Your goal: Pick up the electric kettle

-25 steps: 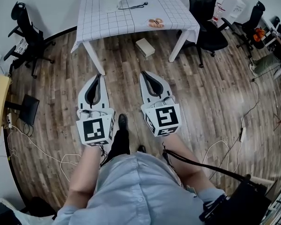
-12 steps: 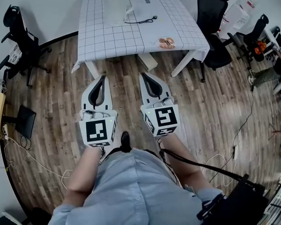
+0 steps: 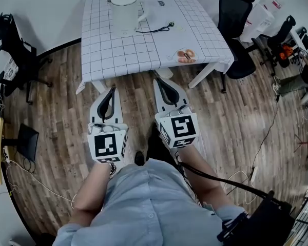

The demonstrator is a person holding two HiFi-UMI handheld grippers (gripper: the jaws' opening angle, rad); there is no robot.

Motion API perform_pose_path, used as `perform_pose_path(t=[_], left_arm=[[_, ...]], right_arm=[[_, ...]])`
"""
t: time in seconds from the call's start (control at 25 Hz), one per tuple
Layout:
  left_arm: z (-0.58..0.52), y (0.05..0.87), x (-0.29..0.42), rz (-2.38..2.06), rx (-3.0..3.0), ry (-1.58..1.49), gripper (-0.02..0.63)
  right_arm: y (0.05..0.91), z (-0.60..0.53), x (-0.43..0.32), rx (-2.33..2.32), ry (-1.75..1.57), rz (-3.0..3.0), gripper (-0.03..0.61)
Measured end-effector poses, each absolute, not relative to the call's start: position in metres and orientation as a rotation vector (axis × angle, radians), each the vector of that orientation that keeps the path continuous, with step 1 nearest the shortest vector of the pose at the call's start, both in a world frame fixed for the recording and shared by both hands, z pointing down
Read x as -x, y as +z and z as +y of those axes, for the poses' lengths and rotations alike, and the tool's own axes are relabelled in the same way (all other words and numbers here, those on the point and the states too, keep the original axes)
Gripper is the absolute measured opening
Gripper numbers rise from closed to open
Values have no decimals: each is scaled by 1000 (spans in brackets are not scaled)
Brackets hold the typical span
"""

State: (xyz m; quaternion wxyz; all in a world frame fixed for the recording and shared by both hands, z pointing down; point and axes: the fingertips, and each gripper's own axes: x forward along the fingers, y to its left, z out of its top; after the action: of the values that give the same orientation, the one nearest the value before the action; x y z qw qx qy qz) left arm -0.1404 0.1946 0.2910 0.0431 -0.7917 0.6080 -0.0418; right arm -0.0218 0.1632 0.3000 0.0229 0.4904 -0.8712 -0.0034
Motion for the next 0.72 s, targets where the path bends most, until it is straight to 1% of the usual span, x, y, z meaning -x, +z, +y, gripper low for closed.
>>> perform_pose_path(t=[0.36,0.72], left_arm=[[91,305,138,1912,2423,-167,0],[-20,307,137,2045,2331,-220,0]], right_arm=[[315,54,23,-1470,50,-2717,3],[324,-66,23,-1319,98,-2766,3]])
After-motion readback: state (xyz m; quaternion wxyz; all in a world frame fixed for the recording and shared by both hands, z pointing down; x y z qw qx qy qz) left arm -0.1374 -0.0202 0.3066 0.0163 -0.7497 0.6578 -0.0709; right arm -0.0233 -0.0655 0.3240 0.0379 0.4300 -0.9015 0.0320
